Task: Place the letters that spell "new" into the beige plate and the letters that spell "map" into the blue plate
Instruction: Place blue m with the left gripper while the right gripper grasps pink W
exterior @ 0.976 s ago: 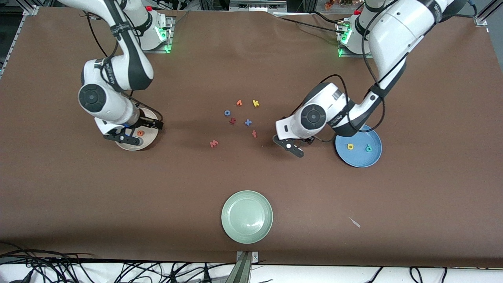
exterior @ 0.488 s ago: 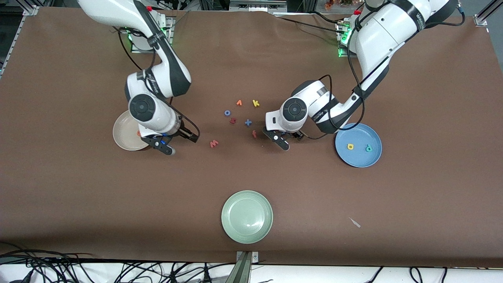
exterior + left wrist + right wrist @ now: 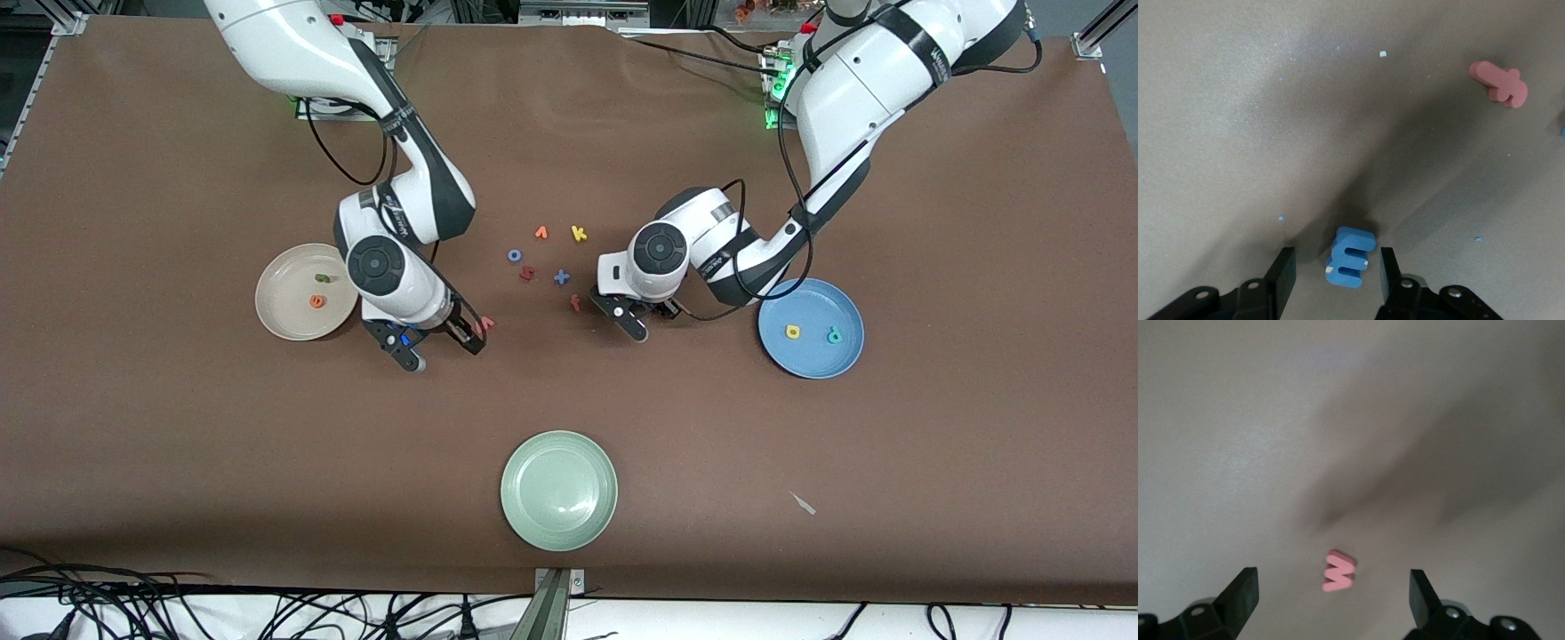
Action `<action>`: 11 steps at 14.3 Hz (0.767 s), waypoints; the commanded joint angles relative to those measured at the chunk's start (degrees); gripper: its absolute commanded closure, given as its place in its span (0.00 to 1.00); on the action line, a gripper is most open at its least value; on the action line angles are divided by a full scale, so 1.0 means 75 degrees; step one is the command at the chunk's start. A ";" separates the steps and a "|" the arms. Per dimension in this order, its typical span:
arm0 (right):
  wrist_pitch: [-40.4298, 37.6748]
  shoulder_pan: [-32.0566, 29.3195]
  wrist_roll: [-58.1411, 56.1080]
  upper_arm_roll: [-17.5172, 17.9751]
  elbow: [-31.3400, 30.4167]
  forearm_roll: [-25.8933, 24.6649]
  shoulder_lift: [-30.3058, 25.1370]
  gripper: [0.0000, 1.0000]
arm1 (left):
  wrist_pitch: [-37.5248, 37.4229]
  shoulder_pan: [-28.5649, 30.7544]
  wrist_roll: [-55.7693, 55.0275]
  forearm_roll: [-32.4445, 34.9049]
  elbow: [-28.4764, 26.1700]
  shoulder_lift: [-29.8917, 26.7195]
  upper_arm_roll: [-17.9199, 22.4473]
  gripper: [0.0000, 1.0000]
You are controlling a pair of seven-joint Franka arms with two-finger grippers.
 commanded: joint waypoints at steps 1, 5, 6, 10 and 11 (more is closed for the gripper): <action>0.0467 0.0255 0.0478 -0.0030 0.0227 0.0116 0.0407 0.00 | 0.0005 -0.0051 0.0106 0.0256 0.0042 -0.0025 0.0048 0.85; 0.0865 0.0384 0.0666 -0.0030 -0.0181 0.0128 0.0385 0.00 | -0.0204 0.0113 0.0141 0.0245 0.0135 -0.0293 0.0013 0.96; 0.1122 0.0408 0.0689 -0.0030 -0.0369 0.0128 0.0361 0.00 | -0.0542 0.0125 0.0222 0.0233 0.0205 -0.0492 0.0013 0.96; 0.1629 0.0478 0.0678 -0.0030 -0.0804 0.0128 0.0326 0.03 | -0.2229 0.0756 0.1683 0.0080 0.0872 -0.1044 -0.0022 0.96; 0.1629 0.0478 0.0666 -0.0030 -0.0827 0.0128 0.0314 0.08 | -0.2511 0.0978 0.2175 0.0138 0.0908 -0.1138 -0.0011 0.96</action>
